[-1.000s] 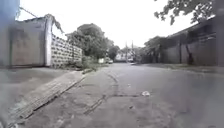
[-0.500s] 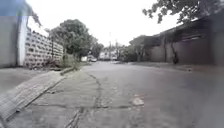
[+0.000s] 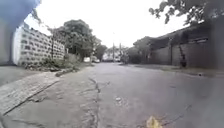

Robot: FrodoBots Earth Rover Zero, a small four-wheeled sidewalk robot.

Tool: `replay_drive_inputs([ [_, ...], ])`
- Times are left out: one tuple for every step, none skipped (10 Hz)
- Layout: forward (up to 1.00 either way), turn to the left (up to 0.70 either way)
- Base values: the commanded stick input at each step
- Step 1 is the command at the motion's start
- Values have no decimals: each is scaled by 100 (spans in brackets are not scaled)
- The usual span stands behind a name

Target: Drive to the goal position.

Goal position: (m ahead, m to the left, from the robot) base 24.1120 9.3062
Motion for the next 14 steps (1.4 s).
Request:
replay_drive_inputs([
  [100, 0],
  [100, 0],
  [100, 0],
  [100, 0],
  [100, 0],
  [100, 0],
  [100, 0],
  [100, 0],
  [100, 0],
  [100, 0],
  [100, 0],
  [100, 0],
  [100, 0],
  [100, 0],
])
